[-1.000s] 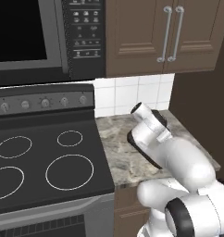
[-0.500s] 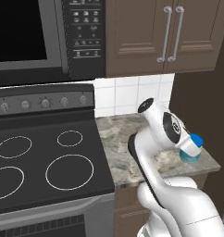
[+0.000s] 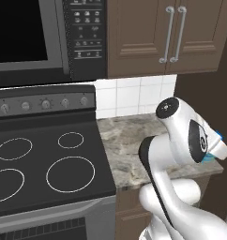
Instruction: Place the mayonnaise and mayonnaise from the counter to the top shelf of the fridge. If the existing items in the fridge are on the top shelf, move them to other shelves.
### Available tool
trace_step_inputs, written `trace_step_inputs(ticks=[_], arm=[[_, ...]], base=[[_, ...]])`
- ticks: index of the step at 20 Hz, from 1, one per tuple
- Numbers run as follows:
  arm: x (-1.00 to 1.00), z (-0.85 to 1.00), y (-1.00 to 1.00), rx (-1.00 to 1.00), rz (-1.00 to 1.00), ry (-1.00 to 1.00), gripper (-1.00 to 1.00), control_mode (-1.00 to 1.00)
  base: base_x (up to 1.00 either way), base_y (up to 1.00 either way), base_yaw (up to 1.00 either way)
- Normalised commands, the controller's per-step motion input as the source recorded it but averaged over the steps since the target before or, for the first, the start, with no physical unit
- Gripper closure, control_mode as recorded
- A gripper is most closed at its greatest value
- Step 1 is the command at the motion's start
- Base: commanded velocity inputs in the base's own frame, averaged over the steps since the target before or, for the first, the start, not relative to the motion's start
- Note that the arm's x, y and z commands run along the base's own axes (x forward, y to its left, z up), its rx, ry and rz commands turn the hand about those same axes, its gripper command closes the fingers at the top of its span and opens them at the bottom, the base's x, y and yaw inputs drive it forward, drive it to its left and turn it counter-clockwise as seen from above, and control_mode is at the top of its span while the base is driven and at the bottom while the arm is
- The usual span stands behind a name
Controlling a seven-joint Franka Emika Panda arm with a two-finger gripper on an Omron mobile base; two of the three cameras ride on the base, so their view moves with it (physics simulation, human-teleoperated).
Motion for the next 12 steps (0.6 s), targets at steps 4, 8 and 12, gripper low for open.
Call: trace_step_inputs(ticks=[4, 8, 12], arm=[[-0.23, 0.0, 0.08, 0.0, 0.05, -0.03, 1.0, 1.0], [0.0, 0.0, 0.0, 0.0, 0.0, 0.0, 1.0, 1.0], [0.0, 0.0, 0.0, 0.0, 0.0, 0.0, 1.0, 1.0]], base=[[-0.48, 0.07, 0.07], [-1.0, 0.14, 0.16], [-0.86, -0.23, 0.08]])
